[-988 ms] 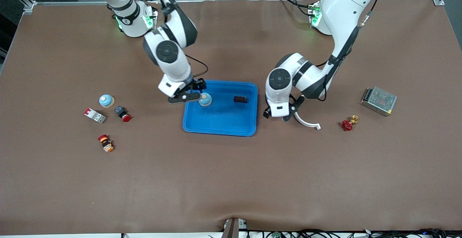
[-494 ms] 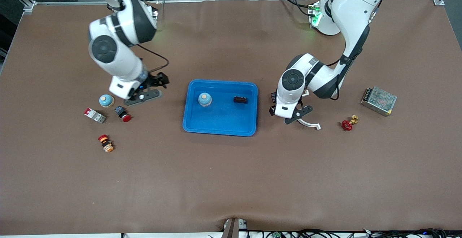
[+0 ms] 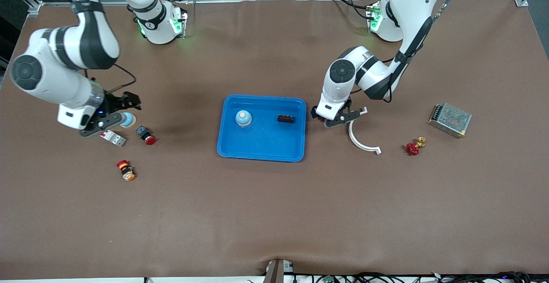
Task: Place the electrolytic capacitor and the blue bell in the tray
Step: 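Grasp the second capacitor with the left gripper while the right reaches the bell, then carry the second capacitor into the tray with the left gripper, then release the capacitor in the tray and withdraw the left gripper to rest, then grasp the second blue bell and carry it over the tray with the right gripper, then lower the blue bell into the tray and open the right gripper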
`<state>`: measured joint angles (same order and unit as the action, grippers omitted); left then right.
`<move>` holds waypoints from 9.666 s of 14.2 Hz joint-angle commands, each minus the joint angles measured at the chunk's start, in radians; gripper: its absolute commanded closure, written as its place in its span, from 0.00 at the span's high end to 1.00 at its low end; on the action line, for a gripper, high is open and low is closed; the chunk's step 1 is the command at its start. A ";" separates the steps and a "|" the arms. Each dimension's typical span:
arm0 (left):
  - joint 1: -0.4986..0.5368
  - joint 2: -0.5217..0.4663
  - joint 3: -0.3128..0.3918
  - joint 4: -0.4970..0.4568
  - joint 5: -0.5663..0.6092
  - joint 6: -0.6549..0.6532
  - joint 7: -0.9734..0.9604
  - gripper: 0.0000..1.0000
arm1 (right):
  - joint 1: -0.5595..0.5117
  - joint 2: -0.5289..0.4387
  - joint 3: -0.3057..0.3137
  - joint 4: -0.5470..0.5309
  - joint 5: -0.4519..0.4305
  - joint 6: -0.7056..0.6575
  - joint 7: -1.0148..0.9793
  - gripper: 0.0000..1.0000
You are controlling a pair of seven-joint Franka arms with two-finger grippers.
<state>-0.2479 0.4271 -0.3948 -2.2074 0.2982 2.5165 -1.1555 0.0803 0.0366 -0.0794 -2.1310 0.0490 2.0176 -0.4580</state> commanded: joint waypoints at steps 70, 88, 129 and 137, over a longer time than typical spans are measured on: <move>0.226 0.010 0.086 0.578 -0.185 -0.509 0.215 1.00 | -0.234 0.164 0.024 -0.388 -0.067 0.700 0.434 1.00; 0.239 -0.452 0.344 0.492 -0.383 -0.862 0.942 1.00 | -0.255 0.217 0.027 -0.406 -0.067 0.797 0.343 0.38; 0.156 -0.337 0.421 0.798 -0.263 -0.979 1.174 1.00 | 0.555 0.563 0.032 0.292 0.032 0.515 1.316 1.00; 0.156 -0.320 0.421 0.799 -0.261 -0.955 1.159 1.00 | 0.585 0.234 0.039 0.292 -0.032 0.034 1.283 1.00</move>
<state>-0.0917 0.0898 0.0244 -1.4282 0.0245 1.5546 0.0082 0.6432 0.4207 -0.0375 -1.8006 0.0625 2.1857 0.8313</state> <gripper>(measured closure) 0.000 0.000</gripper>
